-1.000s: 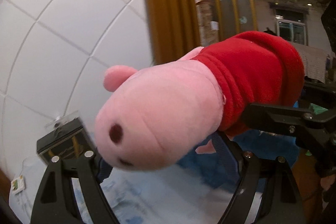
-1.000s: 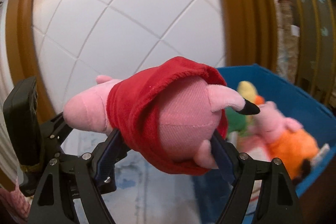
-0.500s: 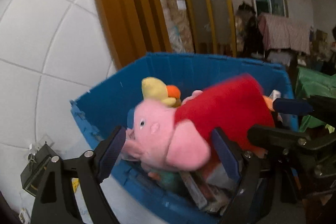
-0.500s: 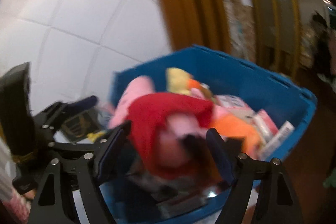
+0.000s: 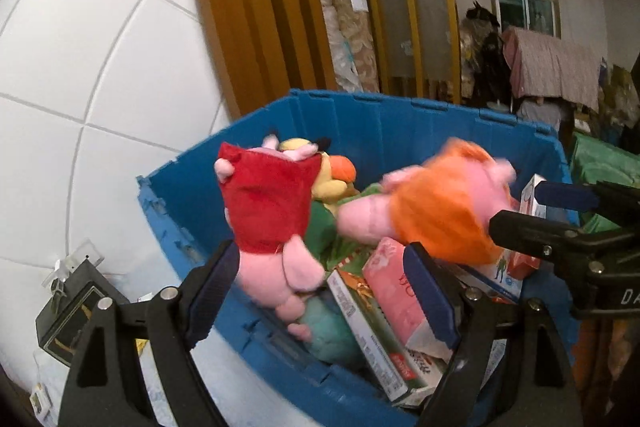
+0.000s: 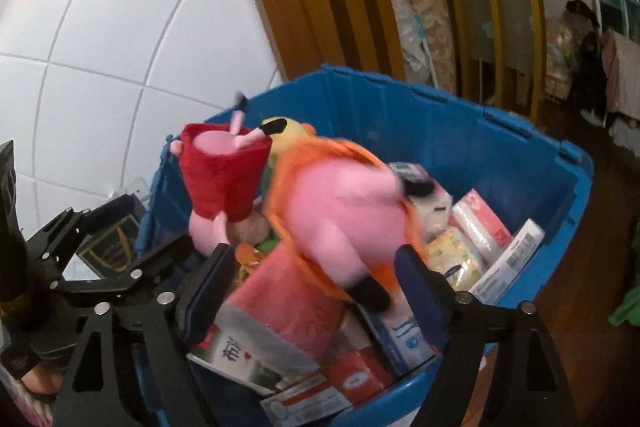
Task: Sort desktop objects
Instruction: 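Lift the pig with both tools, carry it into the blue bin, release, then move both tools back over the table toward the yellow tongs and white box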
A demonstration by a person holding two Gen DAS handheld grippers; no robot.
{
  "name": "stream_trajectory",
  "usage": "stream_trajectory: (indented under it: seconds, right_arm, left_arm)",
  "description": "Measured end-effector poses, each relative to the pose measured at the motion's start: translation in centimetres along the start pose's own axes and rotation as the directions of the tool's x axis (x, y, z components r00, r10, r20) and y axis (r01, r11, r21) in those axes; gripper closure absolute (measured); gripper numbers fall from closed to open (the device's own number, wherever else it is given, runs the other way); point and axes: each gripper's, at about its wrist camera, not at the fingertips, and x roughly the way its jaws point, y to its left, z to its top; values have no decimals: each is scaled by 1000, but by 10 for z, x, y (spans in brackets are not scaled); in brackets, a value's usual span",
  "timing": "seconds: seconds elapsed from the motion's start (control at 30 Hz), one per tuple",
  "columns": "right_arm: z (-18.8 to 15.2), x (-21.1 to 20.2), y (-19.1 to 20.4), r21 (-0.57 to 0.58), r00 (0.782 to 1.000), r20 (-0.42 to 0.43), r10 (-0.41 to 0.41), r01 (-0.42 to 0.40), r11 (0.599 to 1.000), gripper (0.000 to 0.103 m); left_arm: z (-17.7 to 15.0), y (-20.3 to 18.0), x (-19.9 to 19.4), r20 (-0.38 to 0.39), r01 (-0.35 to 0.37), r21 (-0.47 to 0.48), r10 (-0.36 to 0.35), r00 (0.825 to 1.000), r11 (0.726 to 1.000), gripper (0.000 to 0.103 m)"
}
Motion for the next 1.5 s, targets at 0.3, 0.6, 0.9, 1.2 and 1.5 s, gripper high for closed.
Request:
stream_trajectory:
  seconds: [0.3, 0.6, 0.9, 1.2, 1.5]
  right_arm:
    - [-4, -32, 48, -90, 997, 78, 5, 2, 996, 5]
    - [-16, -42, 109, -174, 994, 106, 11, 7, 985, 0]
    - [-23, -9, 203, -314, 983, 61, 170, -143, 938, 0]
    - [-29, 99, 295, -396, 947, -99, 305, -319, 861, 0]
    - [-42, 290, 357, -436, 941, -252, 225, -318, 842, 4]
  left_arm:
    - [-22, 36, -42, 54, -16, -83, 20, 998, 996, 17]
    - [-60, 89, -68, 50, -78, -169, 87, 995, 983, 14]
    - [-134, 188, -67, -71, -223, -329, 212, 975, 918, 14]
    - [-214, 298, -31, -277, -419, -460, 322, 905, 783, 14]
    - [-285, 386, 78, -465, -489, -521, 248, 850, 700, 14]
